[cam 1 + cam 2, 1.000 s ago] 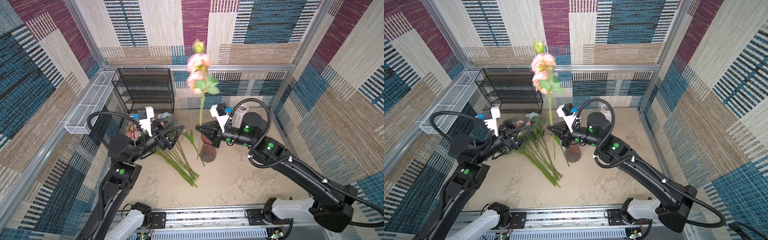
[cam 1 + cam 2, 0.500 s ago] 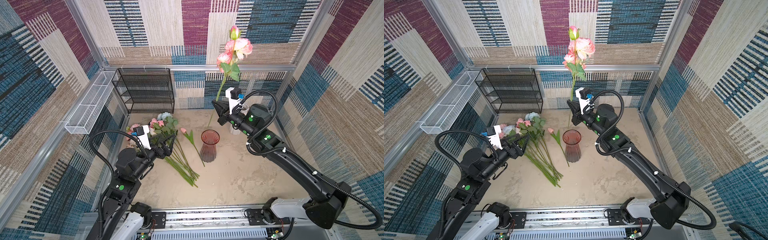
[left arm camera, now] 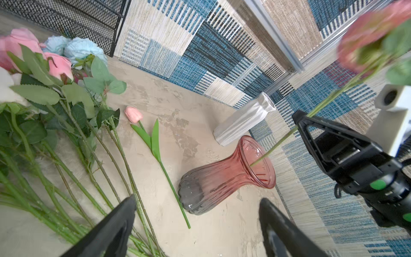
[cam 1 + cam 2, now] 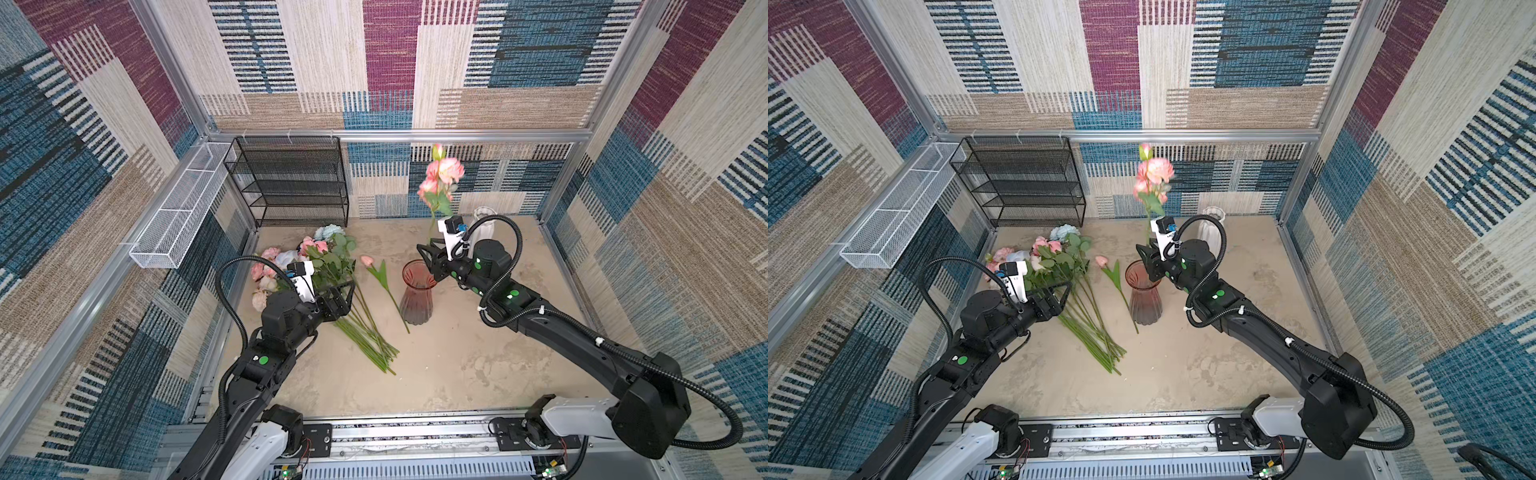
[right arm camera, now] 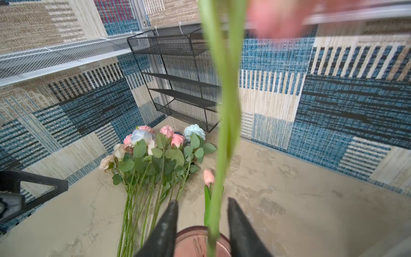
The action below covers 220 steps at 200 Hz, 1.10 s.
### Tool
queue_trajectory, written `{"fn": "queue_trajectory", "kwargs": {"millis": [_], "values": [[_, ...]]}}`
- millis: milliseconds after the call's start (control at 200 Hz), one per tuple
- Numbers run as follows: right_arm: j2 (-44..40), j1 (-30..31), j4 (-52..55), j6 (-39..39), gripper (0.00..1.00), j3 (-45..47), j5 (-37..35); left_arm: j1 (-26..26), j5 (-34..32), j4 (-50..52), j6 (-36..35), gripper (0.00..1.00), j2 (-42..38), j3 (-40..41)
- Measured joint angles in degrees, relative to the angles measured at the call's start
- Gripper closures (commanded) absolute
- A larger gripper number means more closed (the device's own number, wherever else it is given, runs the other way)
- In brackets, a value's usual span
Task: Arrange flowers in a vase
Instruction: Place the flower in the vase.
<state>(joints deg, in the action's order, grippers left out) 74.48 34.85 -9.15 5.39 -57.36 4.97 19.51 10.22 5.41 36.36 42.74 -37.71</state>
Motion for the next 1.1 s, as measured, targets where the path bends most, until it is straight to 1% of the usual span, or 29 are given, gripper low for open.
{"fn": "queue_trajectory", "kwargs": {"millis": [70, 180, 311, 401, 551, 796, 957, 1102], "values": [[-1.07, 0.00, 0.02, 1.03, 0.34, 0.83, -0.02, 0.00, -0.11, 0.07, 0.44, 0.15, 0.81, -0.02], [-2.54, 0.00, 0.09, 2.34, 0.29, 0.94, 0.00, 0.00, -0.92, 1.70, 1.01, 0.18, 2.45, -1.01], [-4.63, -0.02, 0.96, 3.85, 0.27, 1.01, 0.50, -0.22, -1.92, 3.41, 1.18, 0.21, 5.25, -2.80], [-6.60, 0.00, 1.70, 5.16, 0.26, 1.49, 1.11, -0.44, -2.29, 4.33, 1.22, 0.27, 8.31, -3.80], [-9.99, 0.00, 3.45, 7.28, 0.28, 2.93, 2.99, -0.92, -2.43, 5.62, 1.40, 0.40, 16.46, -5.95], [-15.13, 0.00, 5.25, 10.16, 0.33, 5.33, 4.74, -1.31, -2.99, 4.11, 2.69, 0.58, 33.51, -9.25], [-17.14, 0.00, 6.47, 10.71, 0.34, 6.32, 4.92, -1.79, -5.16, 1.97, 4.00, 0.61, 40.44, -10.80], [-18.93, 0.00, 7.39, 11.04, 0.34, 7.26, 4.92, -4.11, -6.54, -0.42, 4.44, 0.65, 46.03, -11.34]]}}
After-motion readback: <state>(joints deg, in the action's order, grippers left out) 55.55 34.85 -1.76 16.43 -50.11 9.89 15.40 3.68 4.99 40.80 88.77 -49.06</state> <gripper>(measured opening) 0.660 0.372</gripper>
